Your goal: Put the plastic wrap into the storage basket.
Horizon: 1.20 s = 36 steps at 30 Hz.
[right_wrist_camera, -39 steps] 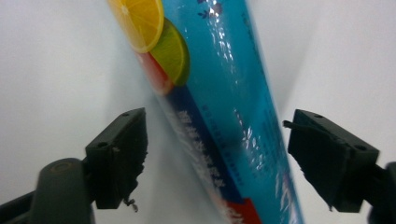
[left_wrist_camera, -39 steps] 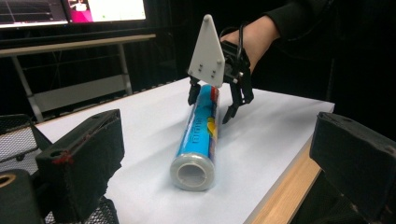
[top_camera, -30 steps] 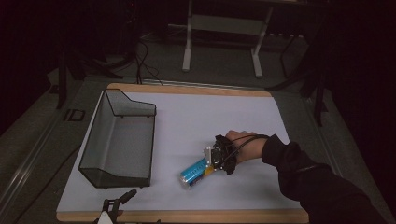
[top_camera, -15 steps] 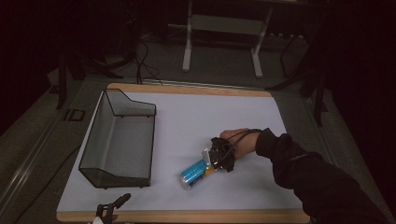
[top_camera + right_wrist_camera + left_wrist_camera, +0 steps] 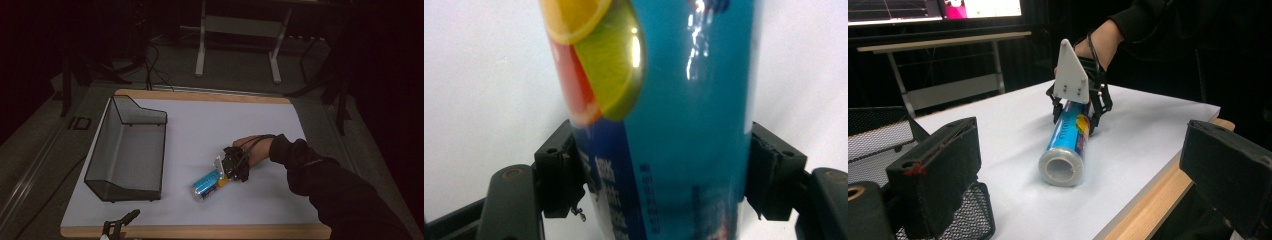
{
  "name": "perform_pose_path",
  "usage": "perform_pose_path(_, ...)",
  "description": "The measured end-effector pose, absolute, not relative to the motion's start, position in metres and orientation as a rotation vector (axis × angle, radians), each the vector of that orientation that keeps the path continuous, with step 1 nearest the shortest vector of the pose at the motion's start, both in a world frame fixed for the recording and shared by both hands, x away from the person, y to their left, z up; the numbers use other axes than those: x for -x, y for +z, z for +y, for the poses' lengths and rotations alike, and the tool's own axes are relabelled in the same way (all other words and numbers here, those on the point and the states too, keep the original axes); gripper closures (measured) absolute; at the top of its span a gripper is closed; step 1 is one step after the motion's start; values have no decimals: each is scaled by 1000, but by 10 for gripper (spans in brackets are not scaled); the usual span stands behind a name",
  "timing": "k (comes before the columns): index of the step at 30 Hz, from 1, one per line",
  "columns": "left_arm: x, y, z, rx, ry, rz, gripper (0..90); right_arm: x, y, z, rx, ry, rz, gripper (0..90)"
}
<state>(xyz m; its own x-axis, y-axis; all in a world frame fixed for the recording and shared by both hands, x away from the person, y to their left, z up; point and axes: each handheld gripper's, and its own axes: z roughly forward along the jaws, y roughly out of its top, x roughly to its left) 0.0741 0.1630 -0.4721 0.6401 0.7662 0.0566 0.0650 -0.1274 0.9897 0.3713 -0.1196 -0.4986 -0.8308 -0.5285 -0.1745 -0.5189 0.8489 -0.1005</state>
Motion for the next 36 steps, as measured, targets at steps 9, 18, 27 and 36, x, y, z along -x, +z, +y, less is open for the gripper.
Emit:
perform_pose_path(9,-76,-472,163,-1609,682,696,38,-368,-504,-120,739,-70,2821,266)
perform_pose_path(18,-75,-472,162,-1617,689,683,39,-365,-503,-117,765,-111,2799,290)
perform_pose_path(27,-76,-473,161,-1623,695,682,39,-371,-499,-122,653,-4,2876,313)
perform_pose_path(36,-79,-473,161,-1628,686,686,39,-380,-484,-125,494,146,2962,317)
